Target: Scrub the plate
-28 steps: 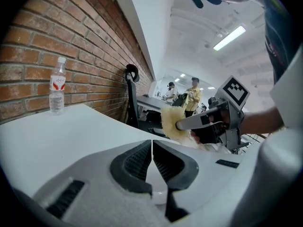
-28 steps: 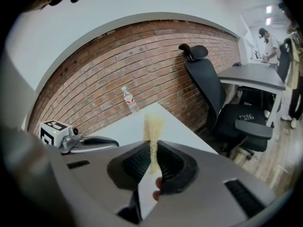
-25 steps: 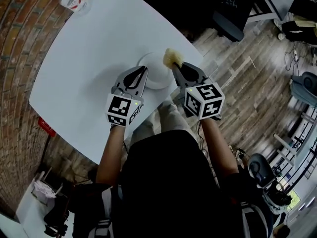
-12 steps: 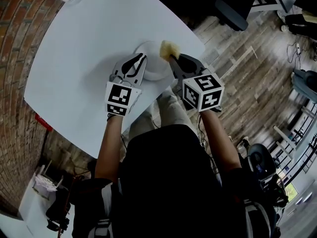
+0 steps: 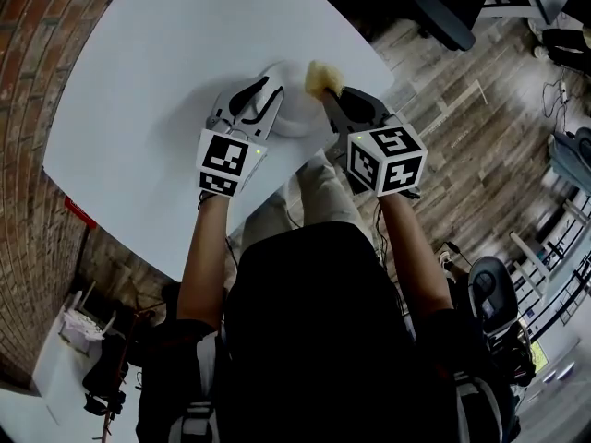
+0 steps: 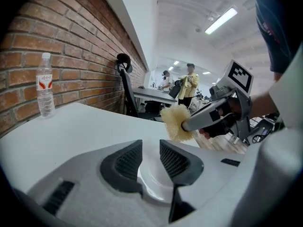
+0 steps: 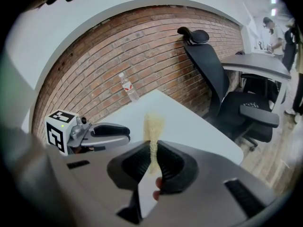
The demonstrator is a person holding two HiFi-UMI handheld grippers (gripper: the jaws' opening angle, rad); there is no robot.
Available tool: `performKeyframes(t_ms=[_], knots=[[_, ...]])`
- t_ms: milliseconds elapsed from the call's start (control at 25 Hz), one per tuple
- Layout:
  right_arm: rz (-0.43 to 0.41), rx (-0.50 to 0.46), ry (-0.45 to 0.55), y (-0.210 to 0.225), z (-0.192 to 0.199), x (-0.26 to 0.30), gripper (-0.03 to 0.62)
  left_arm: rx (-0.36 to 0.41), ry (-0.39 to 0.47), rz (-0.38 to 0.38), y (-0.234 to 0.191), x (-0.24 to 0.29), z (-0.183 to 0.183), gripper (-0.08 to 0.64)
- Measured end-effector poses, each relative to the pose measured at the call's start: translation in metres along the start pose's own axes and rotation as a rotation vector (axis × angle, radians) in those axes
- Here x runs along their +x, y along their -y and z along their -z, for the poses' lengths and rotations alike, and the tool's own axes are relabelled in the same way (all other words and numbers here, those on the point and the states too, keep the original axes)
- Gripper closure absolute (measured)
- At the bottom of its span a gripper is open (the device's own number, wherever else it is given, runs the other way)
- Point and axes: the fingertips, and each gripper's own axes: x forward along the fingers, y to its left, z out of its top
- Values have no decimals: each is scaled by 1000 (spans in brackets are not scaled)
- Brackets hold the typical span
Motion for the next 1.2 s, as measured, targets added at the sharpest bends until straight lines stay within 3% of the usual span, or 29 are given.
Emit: performKeyframes(t_ms=[520, 760, 880, 1200], knots=[[1, 3, -25, 0, 12, 6, 551, 117, -45, 124, 16, 1, 9, 285], [4, 6, -36, 1, 18, 6, 551, 198, -143, 174, 33, 5, 32, 201], [8, 11, -41, 1, 23, 6, 551, 237, -174, 201, 41, 7, 40, 181], [8, 11, -52, 0, 31, 6, 551, 241, -219, 242, 47, 9, 51, 167]])
